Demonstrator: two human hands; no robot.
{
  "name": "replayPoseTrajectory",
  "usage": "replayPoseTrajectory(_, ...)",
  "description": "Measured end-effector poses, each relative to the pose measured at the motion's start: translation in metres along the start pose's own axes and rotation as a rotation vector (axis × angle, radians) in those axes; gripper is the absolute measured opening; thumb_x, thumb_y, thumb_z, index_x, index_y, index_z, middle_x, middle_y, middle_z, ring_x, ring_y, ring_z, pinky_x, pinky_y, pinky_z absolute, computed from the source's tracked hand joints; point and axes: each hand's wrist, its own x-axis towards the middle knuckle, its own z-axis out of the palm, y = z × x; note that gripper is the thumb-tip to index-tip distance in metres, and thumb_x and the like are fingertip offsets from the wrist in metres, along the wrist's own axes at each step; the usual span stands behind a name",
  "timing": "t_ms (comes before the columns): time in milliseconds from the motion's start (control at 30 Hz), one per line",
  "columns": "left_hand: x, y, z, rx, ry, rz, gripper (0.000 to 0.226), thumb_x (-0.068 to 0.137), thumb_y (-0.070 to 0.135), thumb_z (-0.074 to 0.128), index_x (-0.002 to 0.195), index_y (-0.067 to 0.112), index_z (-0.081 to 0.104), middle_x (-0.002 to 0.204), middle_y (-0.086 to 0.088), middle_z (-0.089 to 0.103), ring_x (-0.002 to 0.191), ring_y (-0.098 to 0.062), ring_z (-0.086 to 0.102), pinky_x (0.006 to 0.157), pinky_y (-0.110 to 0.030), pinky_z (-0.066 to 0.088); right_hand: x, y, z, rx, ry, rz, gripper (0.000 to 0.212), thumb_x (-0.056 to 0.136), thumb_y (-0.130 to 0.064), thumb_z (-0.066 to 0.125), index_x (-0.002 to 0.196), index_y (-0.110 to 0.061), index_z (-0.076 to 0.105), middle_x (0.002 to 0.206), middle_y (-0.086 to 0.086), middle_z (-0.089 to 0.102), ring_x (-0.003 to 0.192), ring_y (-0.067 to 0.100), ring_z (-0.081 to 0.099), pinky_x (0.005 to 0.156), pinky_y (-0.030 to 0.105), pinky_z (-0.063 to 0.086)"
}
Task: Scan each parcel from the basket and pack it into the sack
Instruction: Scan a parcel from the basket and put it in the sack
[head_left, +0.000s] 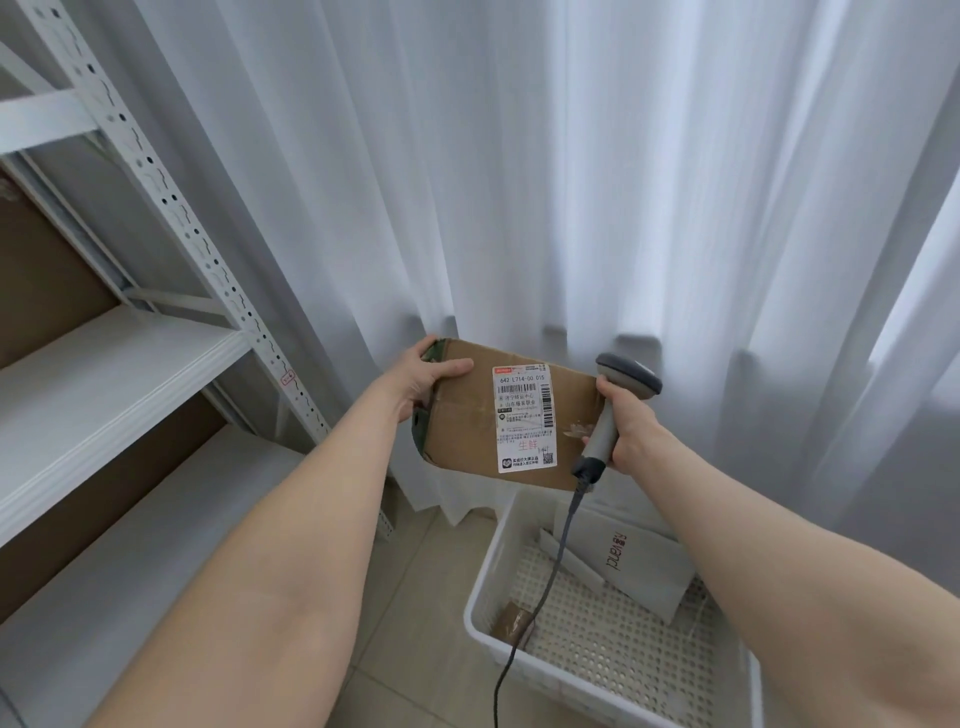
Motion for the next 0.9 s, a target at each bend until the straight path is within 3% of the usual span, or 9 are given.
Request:
replayPoseTrajectory(67,-0.002,-0.001,0.004,-0.045,0.045,0.012,0.084,0.068,0.022,0.084,0.141,0.029,0.042,0.098,0.011,0.056,0.083,-0.007,0.055,0.054,-0.026,0.044,-0.002,0.0,0.0,-0.017,0.003,-0.022,0.049,0.081,-0.036,0.077,0.123,-0.016,0.059,0.111,0.008,0.069,0.095,0.03,0.068,0.07,0.04,0.056)
replayPoseTrajectory(167,-0.005,-0.002,0.004,-0.073,0.07,-0.002,0.082,0.067,0.023,0.085,0.139,0.028,0.045,0.098,0.009,0.059,0.083,-0.01,0.057,0.05,-0.026,0.047,-0.006,0.001,-0.003,-0.055,-0.01,-0.031,0.049,0.08,-0.035,0.077,0.122,-0.018,0.059,0.105,0.006,0.07,0.086,0.027,0.068,0.065,0.038,0.054)
replayPoseTrajectory(300,-0.011,-0.004,0.005,-0.081,0.075,-0.017,0.078,0.07,0.021,0.084,0.138,0.022,0.048,0.098,0.002,0.062,0.081,-0.014,0.059,0.039,-0.022,0.049,-0.006,0.006,-0.004,-0.11,-0.012,-0.064,0.055,0.079,-0.033,0.079,0.126,-0.015,0.055,0.11,0.01,0.069,0.098,0.032,0.067,0.089,0.05,0.054)
replayPoseTrajectory(367,-0.011,-0.007,0.004,-0.082,0.091,-0.024,0.077,0.071,0.02,0.083,0.139,0.02,0.047,0.103,-0.002,0.062,0.084,-0.018,0.06,0.049,-0.029,0.052,-0.01,0.008,-0.002,-0.176,0.015,-0.134,0.051,0.08,-0.028,0.078,0.124,-0.014,0.056,0.109,0.011,0.067,0.1,0.032,0.064,0.092,0.05,0.052)
replayPoseTrajectory(433,-0.009,-0.013,0.002,-0.099,0.114,-0.03,0.075,0.071,0.019,0.083,0.137,0.016,0.047,0.111,-0.009,0.063,0.092,-0.024,0.061,0.067,-0.04,0.054,-0.016,0.008,-0.001,-0.245,-0.014,-0.182,0.037,0.083,-0.019,0.074,0.117,-0.011,0.059,0.096,0.012,0.068,0.084,0.027,0.065,0.077,0.042,0.057)
replayPoseTrajectory(500,-0.008,-0.018,0.0,-0.118,0.144,-0.03,0.072,0.072,0.017,0.082,0.135,0.013,0.049,0.113,-0.012,0.063,0.097,-0.028,0.061,0.077,-0.045,0.054,-0.025,0.005,0.0,-0.306,-0.134,-0.167,0.023,0.085,-0.011,0.068,0.107,-0.008,0.061,0.077,0.012,0.065,0.059,0.02,0.059,0.054,0.029,0.05)
replayPoseTrajectory(567,-0.008,-0.021,-0.002,-0.13,0.176,-0.038,0.073,0.073,0.016,0.081,0.137,0.012,0.047,0.118,-0.014,0.062,0.104,-0.031,0.06,0.083,-0.048,0.053,-0.034,0.003,0.001,-0.408,-0.238,-0.162,0.02,0.086,-0.009,0.065,0.105,-0.004,0.061,0.067,0.012,0.06,0.049,0.017,0.05,0.048,0.025,0.045)
replayPoseTrajectory(700,-0.013,-0.024,-0.003,-0.142,0.196,-0.043,0.075,0.074,0.016,0.08,0.14,0.012,0.044,0.121,-0.015,0.06,0.102,-0.03,0.06,0.062,-0.038,0.051,-0.048,0.006,0.01,-0.553,-0.309,-0.18,0.014,0.085,-0.008,0.063,0.097,-0.002,0.061,0.058,0.009,0.058,0.043,0.016,0.047,0.045,0.023,0.043)
replayPoseTrajectory(900,-0.017,-0.032,-0.011,-0.151,0.191,-0.074,0.074,0.076,0.019,0.08,0.139,0.012,0.043,0.118,-0.013,0.061,0.092,-0.026,0.059,0.06,-0.037,0.049,-0.054,0.016,0.015,-0.669,-0.283,-0.208,0.013,0.084,-0.009,0.063,0.094,-0.001,0.062,0.055,0.009,0.06,0.039,0.016,0.047,0.042,0.022,0.042)
